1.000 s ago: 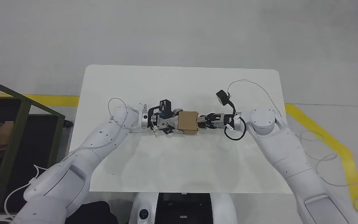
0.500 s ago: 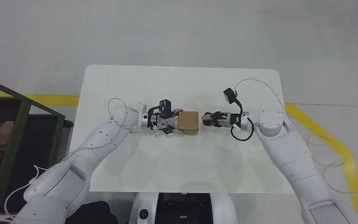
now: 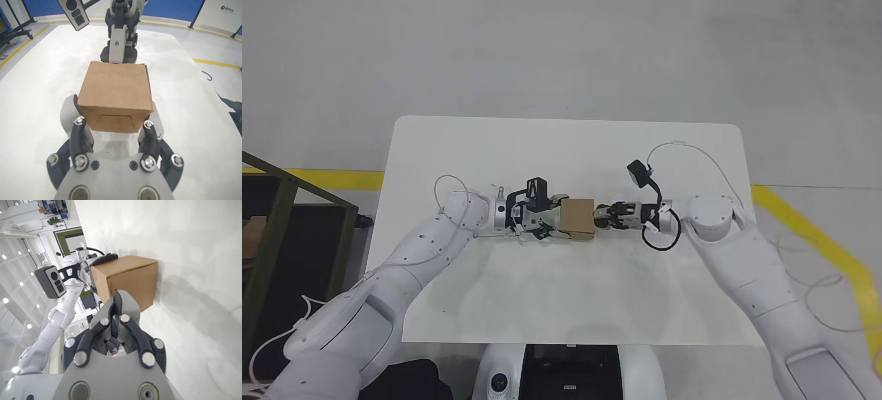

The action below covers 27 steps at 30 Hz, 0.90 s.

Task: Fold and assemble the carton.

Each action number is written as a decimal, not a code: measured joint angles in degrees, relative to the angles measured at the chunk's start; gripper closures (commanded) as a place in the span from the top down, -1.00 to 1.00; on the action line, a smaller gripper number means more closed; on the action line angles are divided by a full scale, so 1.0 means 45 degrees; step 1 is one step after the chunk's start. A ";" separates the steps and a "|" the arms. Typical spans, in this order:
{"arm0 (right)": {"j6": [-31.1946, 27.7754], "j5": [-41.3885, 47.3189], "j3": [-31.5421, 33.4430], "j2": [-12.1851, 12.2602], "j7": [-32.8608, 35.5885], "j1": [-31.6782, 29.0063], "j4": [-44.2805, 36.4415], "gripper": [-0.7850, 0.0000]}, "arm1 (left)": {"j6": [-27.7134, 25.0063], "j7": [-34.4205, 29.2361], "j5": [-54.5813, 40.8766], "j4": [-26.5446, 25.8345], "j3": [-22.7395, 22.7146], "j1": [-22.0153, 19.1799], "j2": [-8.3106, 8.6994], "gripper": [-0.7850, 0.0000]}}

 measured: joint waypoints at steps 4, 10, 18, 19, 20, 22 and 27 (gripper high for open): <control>-0.0229 0.0184 0.0069 -0.0025 -0.0070 0.0045 0.0351 -1.00 | 0.0053 0.0013 0.0018 -0.0005 -0.0018 0.0012 0.0005 0.73; -0.0444 0.0128 0.0934 0.0260 -0.0323 -0.0501 -0.0010 -0.25 | 0.0046 0.0045 0.0010 0.0000 -0.0081 0.0024 0.0035 1.00; -0.0517 -0.0234 0.1871 0.0571 -0.0859 -0.1263 -0.1434 1.00 | -0.0172 0.0757 -0.0097 -0.0344 -0.0595 0.0107 0.0328 1.00; -0.0579 -0.0292 0.1923 0.0583 -0.0991 -0.1300 -0.1549 1.00 | -0.0263 0.0946 -0.0131 -0.0418 -0.0727 0.0137 0.0405 1.00; -0.0663 -0.0322 0.1974 0.0589 -0.1164 -0.1344 -0.1658 1.00 | -0.0340 0.1104 -0.0133 -0.0505 -0.0867 0.0168 0.0492 1.00; -0.0873 -0.0434 0.2101 0.0608 -0.1571 -0.1447 -0.1893 1.00 | -0.0475 0.1450 -0.0175 -0.0792 -0.1245 0.0291 0.0710 1.00; -0.1275 -0.0831 0.2611 0.0714 -0.2394 -0.1690 -0.2453 1.00 | -0.0615 0.1474 -0.0343 -0.1826 -0.2419 0.0741 0.1304 1.00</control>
